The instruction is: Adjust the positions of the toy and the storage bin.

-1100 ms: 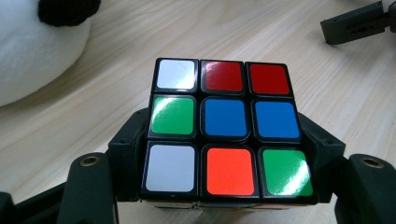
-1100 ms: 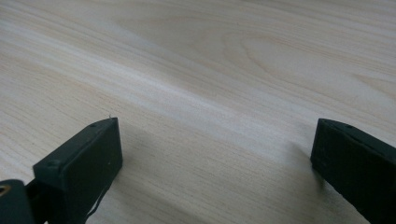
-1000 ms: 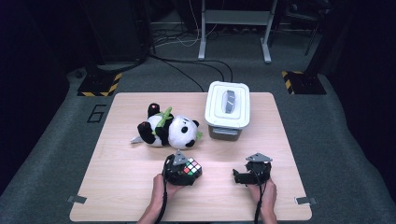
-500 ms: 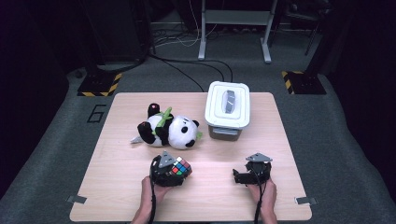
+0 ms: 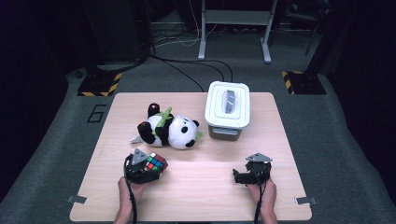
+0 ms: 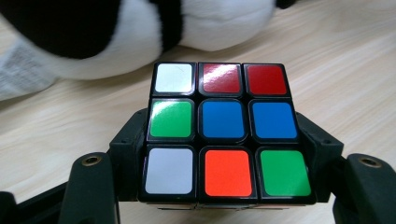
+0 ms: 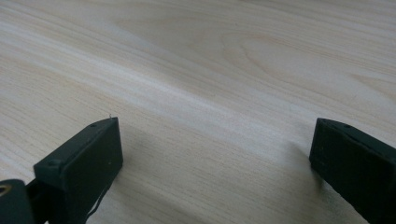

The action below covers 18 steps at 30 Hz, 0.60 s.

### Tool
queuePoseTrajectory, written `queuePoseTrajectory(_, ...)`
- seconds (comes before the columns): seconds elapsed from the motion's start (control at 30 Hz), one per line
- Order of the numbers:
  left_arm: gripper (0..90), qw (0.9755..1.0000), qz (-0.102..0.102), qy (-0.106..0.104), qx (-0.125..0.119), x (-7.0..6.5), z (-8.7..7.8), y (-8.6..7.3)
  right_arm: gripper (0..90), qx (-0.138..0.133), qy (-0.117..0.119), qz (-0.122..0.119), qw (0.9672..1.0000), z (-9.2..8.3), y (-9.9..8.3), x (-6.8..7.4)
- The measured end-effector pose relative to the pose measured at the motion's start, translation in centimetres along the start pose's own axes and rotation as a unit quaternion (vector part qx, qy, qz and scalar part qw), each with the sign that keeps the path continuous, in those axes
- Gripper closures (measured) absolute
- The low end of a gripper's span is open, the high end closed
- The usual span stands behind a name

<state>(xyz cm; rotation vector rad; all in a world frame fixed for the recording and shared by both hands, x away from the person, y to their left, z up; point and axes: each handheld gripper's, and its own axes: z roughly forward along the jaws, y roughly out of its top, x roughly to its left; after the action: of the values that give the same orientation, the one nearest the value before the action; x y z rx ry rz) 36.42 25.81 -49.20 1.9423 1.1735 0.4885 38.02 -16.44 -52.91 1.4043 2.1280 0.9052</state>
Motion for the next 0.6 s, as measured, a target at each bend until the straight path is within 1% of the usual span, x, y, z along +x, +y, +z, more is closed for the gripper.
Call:
queuePoseTrajectory(0.1, 33.6, 0.9998, -0.009, 0.015, -0.005, 0.9, -0.4, -0.3, 2.0, 0.0, 0.0, 0.0, 1.0, 0.0, 0.0, 0.0)
queuePoseTrajectory(0.17, 33.6, 0.9997, -0.015, 0.02, -0.006, 1.3, -0.6, -0.5, 2.0, 0.0, 0.0, -0.001, 1.0, 0.0, 0.0, 0.0)
queuePoseTrajectory(0.2, 33.7, 0.9997, -0.015, 0.02, -0.006, 1.3, -0.6, -0.5, 2.0, 0.0, 0.0, -0.001, 1.0, 0.0, 0.0, 0.0)
queuePoseTrajectory(0.27, 33.7, 0.9994, -0.02, 0.028, -0.007, 1.7, -0.7, -0.7, 2.0, 0.0, 0.0, 0.0, 1.0, 0.0, 0.0, 0.0)
queuePoseTrajectory(0.37, 33.6, 0.9992, -0.023, 0.032, -0.005, 2.1, -0.7, -0.8, 2.0, 0.0, 0.0, 0.0, 1.0, 0.0, 0.0, 0.0)
queuePoseTrajectory(0.4, 33.7, 0.9989, -0.024, 0.04, -0.004, 2.7, -0.7, -0.9, 2.0, 0.0, 0.0, 0.0, 1.0, 0.0, 0.0, 0.0)
queuePoseTrajectory(0.43, 33.7, 0.9989, -0.024, 0.04, -0.004, 2.7, -0.7, -0.9, 2.0, 0.0, 0.0, 0.0, 1.0, 0.0, 0.0, 0.0)
queuePoseTrajectory(0.47, 33.7, 0.9984, -0.028, 0.049, -0.007, 3.1, -0.8, -1.0, 2.0, 0.0, 0.0, 0.0, 1.0, 0.0, 0.0, 0.0)
queuePoseTrajectory(0.5, 33.6, 0.9984, -0.028, 0.049, -0.007, 3.1, -0.8, -1.0, 2.0, 0.0, 0.0, 0.0, 1.0, 0.0, 0.0, 0.0)
queuePoseTrajectory(0.53, 33.6, 0.998, -0.031, 0.055, -0.006, 3.8, -1.0, -0.9, 2.0, 0.0, 0.0, 0.0, 1.0, 0.0, 0.0, 0.0)
queuePoseTrajectory(0.57, 33.7, 0.998, -0.031, 0.055, -0.006, 3.8, -1.0, -0.9, 2.0, 0.0, 0.0, 0.0, 1.0, 0.0, 0.0, 0.0)
queuePoseTrajectory(0.6, 33.7, 0.9977, -0.033, 0.059, -0.005, 4.2, -1.0, -0.9, 2.0, 0.0, 0.0, 0.0, 1.0, 0.0, 0.0, 0.0)
